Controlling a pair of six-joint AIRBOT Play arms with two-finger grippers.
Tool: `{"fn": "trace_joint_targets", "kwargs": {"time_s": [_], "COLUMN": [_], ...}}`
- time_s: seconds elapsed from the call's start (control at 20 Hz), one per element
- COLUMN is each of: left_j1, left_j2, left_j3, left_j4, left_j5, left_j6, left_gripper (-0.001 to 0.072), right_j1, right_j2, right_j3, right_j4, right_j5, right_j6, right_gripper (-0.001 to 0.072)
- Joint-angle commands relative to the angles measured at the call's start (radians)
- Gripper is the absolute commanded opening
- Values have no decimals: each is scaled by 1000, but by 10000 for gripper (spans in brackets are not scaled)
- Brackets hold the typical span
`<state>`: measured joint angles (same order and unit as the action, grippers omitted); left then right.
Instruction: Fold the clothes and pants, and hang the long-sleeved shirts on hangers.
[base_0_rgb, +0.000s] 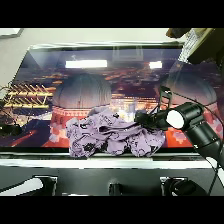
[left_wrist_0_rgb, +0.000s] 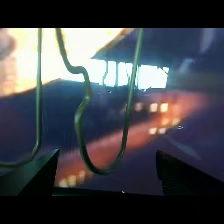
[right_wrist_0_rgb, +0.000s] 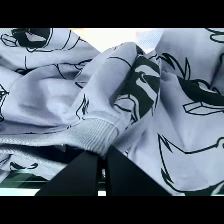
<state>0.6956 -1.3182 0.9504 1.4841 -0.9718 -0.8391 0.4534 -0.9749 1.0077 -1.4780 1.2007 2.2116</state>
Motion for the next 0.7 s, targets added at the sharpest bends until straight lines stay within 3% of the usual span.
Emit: {"fn": "trace_joint_targets", "kwargs": {"time_s": [0.0, 0.65], "left_j1": [1, 1], "left_j2": [-37, -136], "left_j3": [-4, -4], "left_j4": [1, 0], "left_j5": [17, 43], "left_j6": [85, 85], "left_gripper": [715, 714], "right_j1": [1, 1], "right_j2": [-1, -1], "right_j3": [0, 0], "right_j4": [-5, -7], "right_j5": [4, 5], "right_j6": [3, 14], "right_gripper": [35, 35]}}
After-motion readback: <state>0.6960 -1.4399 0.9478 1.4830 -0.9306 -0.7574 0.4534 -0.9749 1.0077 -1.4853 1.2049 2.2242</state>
